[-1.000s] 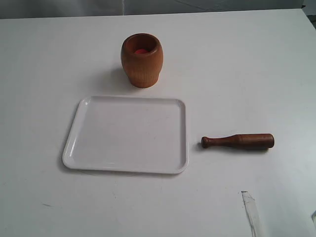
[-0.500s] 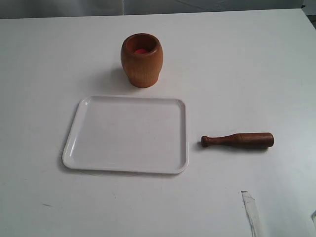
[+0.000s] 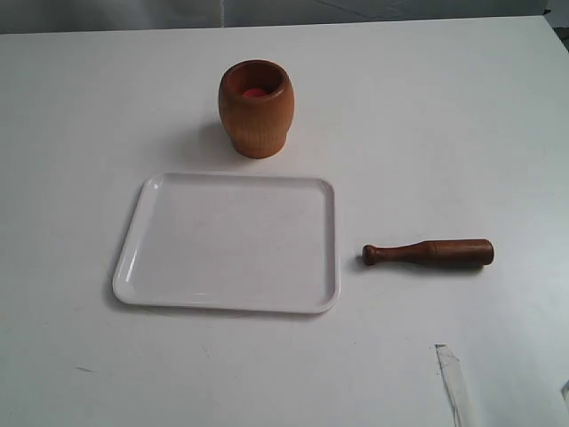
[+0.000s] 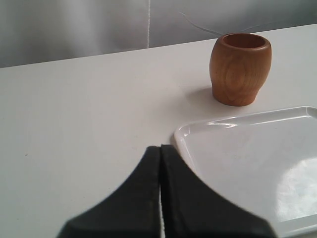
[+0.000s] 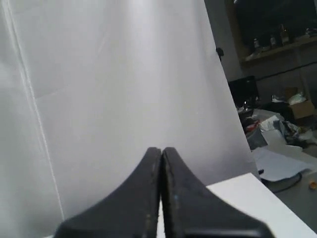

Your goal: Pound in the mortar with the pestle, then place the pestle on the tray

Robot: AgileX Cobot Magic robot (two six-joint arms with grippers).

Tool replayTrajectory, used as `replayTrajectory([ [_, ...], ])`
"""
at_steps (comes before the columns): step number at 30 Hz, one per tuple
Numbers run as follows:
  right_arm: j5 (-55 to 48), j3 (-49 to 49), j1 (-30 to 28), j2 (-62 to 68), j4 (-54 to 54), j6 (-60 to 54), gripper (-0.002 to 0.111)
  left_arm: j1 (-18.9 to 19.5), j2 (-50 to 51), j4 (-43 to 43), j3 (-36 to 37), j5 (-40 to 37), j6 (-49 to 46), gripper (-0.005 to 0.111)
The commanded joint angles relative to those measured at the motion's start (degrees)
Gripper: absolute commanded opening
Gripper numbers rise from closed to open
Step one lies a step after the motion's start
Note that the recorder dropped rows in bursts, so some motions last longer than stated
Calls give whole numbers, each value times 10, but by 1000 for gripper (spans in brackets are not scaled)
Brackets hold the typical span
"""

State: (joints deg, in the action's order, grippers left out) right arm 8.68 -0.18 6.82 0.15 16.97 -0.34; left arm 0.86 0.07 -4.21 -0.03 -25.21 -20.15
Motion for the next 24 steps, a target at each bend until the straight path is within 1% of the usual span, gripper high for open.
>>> replayTrajectory([
  [1, 34, -7, 0, -2, -12, 23, 0, -4, -1, 4, 0, 2, 5, 0],
  [7, 0, -95, 0, -2, -29, 33, 0, -4, -1, 4, 0, 2, 5, 0],
  [10, -18, -149, 0, 20, -68, 33, 0, -4, -1, 4, 0, 2, 5, 0],
  [15, -121, -269, 0, 113, -173, 27, 0, -4, -1, 4, 0, 2, 5, 0],
  [17, -178, -316, 0, 161, -208, 3, 0, -4, -1, 4, 0, 2, 5, 0],
  [20, -265, -378, 0, 235, -206, -77, 0, -4, -1, 4, 0, 2, 5, 0],
  [24, -353, -443, 0, 322, -148, -193, 0, -4, -1, 4, 0, 2, 5, 0],
])
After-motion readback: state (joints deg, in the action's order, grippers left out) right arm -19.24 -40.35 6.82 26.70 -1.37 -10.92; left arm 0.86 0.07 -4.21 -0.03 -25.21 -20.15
